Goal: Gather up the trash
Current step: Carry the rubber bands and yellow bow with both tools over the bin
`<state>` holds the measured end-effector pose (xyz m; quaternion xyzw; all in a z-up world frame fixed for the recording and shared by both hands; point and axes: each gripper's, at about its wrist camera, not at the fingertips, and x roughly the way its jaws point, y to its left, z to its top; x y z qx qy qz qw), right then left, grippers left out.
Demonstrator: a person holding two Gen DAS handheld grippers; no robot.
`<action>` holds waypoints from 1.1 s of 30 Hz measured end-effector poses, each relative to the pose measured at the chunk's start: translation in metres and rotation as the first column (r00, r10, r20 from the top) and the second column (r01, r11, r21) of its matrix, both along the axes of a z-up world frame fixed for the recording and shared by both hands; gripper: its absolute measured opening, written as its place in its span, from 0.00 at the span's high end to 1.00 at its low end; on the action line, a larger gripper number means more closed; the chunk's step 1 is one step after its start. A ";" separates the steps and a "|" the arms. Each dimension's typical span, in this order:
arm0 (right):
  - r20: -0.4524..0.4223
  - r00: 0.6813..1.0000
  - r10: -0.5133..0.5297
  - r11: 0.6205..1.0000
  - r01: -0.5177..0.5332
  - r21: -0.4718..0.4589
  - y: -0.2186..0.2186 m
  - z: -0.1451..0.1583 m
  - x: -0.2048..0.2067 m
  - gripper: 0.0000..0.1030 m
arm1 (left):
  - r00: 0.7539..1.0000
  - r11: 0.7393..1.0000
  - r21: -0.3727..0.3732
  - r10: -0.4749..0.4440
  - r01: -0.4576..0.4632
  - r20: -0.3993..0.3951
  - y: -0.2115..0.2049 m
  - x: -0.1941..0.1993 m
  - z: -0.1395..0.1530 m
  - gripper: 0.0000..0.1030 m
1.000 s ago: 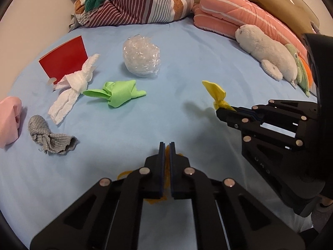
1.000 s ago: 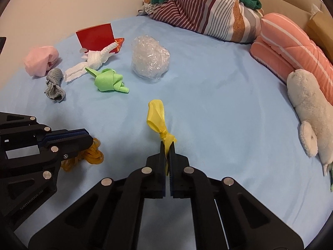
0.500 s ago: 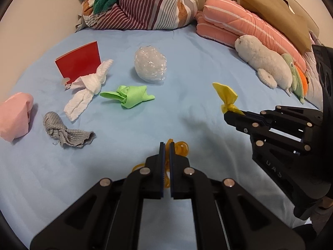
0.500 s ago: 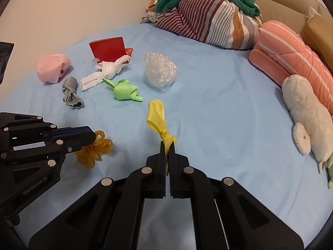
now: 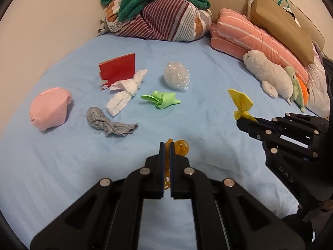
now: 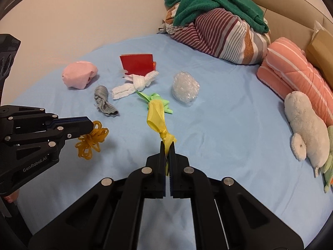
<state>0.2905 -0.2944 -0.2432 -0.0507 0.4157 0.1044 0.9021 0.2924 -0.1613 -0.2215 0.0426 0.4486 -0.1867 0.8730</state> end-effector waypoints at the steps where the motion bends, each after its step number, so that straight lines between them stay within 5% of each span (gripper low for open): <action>1: 0.006 1.000 0.009 1.000 -0.009 0.002 0.006 0.006 -0.005 0.98 | 1.000 1.000 0.001 0.006 -0.006 0.005 0.006 -0.004 0.005 0.96; 19: 0.094 0.967 0.238 0.971 -0.240 0.017 0.148 0.095 -0.100 0.98 | 0.973 0.978 0.016 0.206 -0.208 0.100 0.154 -0.118 0.097 0.96; 33: 0.168 0.847 0.505 0.857 -0.515 0.023 0.291 0.151 -0.177 0.98 | 0.886 0.893 0.033 0.439 -0.449 0.151 0.284 -0.225 0.142 0.96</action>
